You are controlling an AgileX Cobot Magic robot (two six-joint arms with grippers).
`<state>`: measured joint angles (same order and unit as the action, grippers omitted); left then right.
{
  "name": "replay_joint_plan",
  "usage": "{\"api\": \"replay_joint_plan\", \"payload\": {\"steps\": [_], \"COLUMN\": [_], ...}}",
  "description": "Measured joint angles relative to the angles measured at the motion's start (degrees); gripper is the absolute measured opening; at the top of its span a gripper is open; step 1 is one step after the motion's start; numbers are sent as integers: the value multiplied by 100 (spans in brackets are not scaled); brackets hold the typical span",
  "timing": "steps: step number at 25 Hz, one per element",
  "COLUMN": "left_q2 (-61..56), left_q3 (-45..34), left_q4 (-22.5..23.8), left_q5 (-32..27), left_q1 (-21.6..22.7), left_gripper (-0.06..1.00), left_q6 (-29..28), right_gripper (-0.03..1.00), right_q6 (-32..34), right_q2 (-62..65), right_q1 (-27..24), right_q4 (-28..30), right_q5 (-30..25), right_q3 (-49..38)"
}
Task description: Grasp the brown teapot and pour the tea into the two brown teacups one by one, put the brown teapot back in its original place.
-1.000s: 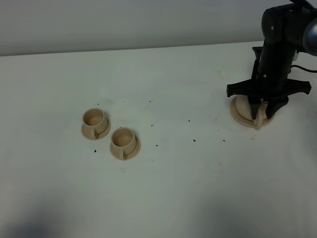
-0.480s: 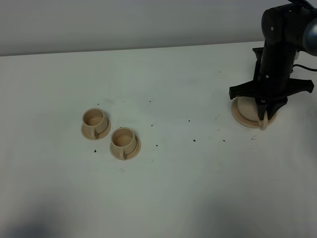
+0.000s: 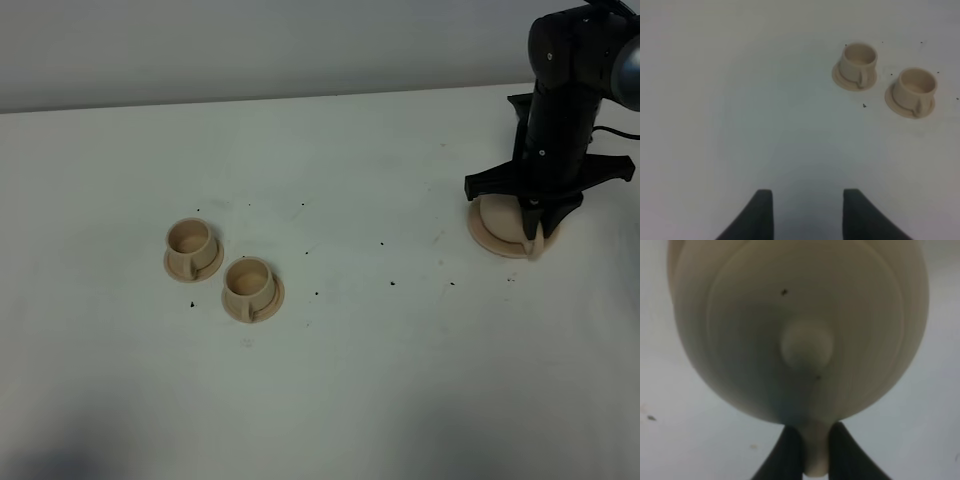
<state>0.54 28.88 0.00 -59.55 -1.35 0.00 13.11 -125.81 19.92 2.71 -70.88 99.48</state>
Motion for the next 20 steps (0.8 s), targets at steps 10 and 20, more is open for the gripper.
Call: {"api": "replay_joint_plan", "payload": {"steps": [10, 20], "left_q2": [0, 0], "left_q3": [0, 0], "left_q4": [0, 0], "left_q5": [0, 0], "left_q1": [0, 0], "left_gripper": [38, 38], "left_q6": [0, 0], "right_gripper": [13, 13], "right_q6": [-105, -1622], "right_q2": [260, 562], "right_q1": [-10, 647], "right_q4": [158, 137], "right_q5": [88, 60], "right_q3": [5, 380]}}
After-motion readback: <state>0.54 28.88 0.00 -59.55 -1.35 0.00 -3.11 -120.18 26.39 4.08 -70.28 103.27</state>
